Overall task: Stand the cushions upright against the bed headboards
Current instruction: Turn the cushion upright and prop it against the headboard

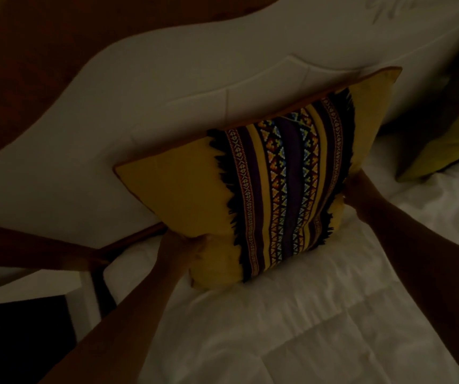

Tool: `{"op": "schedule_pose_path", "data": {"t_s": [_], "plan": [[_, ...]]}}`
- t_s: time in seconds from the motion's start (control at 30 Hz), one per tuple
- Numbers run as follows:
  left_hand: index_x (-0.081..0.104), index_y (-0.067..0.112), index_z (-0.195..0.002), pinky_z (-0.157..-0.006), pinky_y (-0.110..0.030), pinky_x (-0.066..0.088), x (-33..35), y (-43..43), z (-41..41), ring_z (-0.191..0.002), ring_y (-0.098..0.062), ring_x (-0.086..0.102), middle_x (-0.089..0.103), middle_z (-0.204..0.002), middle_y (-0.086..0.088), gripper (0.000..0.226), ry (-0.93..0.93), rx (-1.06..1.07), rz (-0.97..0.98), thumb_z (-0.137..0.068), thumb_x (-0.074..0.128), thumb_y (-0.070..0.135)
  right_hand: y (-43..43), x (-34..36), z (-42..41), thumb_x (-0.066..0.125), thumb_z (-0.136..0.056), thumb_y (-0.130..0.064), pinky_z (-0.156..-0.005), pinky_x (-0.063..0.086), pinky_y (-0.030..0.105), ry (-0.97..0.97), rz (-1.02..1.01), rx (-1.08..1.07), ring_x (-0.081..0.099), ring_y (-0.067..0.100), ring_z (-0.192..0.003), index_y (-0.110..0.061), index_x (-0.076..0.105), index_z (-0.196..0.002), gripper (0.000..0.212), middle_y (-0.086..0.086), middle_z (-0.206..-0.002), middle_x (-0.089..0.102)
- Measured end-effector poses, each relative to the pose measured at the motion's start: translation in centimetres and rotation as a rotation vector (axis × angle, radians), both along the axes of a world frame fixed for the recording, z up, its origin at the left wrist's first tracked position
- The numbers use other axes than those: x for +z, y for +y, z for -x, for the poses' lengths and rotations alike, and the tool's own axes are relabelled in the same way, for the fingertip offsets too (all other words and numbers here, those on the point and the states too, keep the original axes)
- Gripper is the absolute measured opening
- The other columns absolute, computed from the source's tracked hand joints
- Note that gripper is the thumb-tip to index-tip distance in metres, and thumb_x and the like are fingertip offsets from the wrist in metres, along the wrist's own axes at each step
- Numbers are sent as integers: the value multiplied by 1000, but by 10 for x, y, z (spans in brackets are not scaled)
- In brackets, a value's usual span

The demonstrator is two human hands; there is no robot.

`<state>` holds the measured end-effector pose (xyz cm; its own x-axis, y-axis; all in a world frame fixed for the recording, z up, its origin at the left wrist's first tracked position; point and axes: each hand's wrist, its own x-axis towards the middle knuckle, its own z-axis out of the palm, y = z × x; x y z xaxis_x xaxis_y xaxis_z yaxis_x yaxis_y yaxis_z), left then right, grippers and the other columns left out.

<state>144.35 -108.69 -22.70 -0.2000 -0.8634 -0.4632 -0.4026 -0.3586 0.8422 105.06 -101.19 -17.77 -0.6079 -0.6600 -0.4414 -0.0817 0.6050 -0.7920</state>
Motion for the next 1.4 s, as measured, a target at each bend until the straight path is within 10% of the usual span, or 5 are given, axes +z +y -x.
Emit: {"op": "schedule_pose_path", "data": {"t_s": [0.23,0.37,0.63,1.07,1.4], "plan": [[55,29,-120,-78,-28,50,22,6,-6,-98,-17,64,63,-113,6,50,-106,-143,-8,-78,81,26,58,35,-25,58,-94,-4,-77,45,35,-22,-149,-63,59,31,-107,-14,45,-140,49,17,-130,60],[31,11,-150,-107,-43,41,47,15,-22,-132,-34,47,44,-149,-14,86,-169,-241,-97,-79,73,32,89,70,-70,58,-96,-8,-95,48,56,-5,-257,20,60,47,-112,-9,58,-128,32,22,-125,64],[59,25,-90,-75,-38,53,120,68,-62,-79,-18,58,57,-86,4,7,-254,-357,-42,-91,62,19,154,134,-169,53,-97,-3,-69,46,27,-10,-279,249,64,32,-96,1,61,-123,28,27,-123,64],[63,8,-110,-62,-9,36,302,264,-160,-72,-2,45,56,-88,4,20,-470,-625,575,-97,55,22,335,288,-292,66,-91,-27,-63,45,21,389,-60,524,62,15,-83,-11,66,-109,24,3,-95,63],[54,18,-85,-73,-30,48,379,361,-221,-79,-13,54,51,-79,8,15,-604,-697,771,-92,58,31,417,351,-341,66,-87,-37,-58,42,20,597,45,576,56,5,-68,-12,67,-94,26,-1,-79,63]]}}
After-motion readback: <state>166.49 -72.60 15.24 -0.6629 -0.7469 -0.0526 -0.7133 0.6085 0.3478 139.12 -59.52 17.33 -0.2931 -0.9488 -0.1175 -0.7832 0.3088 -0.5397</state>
